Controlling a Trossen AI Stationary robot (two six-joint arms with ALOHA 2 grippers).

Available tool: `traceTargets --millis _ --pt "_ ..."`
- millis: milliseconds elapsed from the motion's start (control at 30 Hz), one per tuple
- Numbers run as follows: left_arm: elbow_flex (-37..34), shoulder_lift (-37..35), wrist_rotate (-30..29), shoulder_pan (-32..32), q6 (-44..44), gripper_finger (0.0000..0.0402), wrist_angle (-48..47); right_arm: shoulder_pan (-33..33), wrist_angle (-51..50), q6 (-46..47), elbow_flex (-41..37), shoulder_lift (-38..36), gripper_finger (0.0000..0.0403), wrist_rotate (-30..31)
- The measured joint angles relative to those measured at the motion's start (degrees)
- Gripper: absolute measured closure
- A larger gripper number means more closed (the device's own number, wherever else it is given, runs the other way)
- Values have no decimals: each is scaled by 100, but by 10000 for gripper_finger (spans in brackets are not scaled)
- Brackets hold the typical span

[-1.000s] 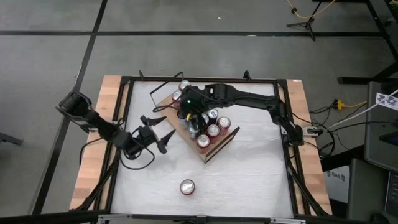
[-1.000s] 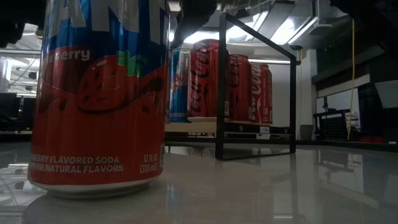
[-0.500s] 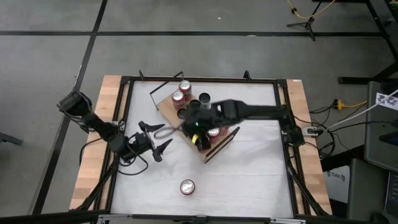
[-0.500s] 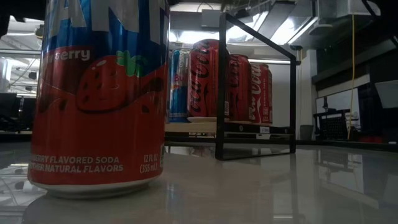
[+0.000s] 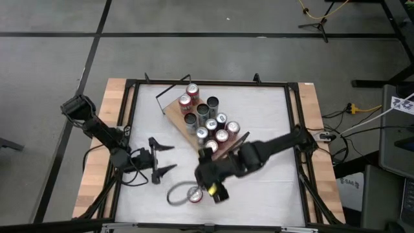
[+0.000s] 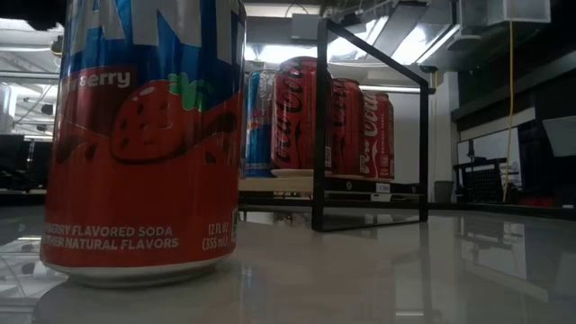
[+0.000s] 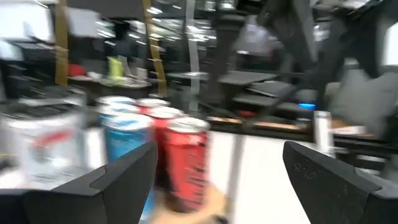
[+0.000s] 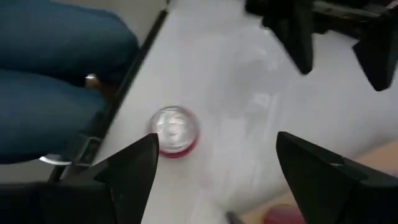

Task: Place canned beverage on shelf
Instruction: Put the red soda can on the shelf aligned with the other red soda cans

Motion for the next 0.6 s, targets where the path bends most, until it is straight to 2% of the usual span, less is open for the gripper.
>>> traceTargets --millis 300,500,600 --pt "2 0 1512 -166 -1323 60 -812 618 -58 764 -428 126 86 254" --pt "0 0 1713 -164 -1578 60 -1165 816 122 1474 -1113 144 86 864" --pt "1 0 1704 -164 -1578 60 -1188 810 255 1846 -1460 146 86 927"
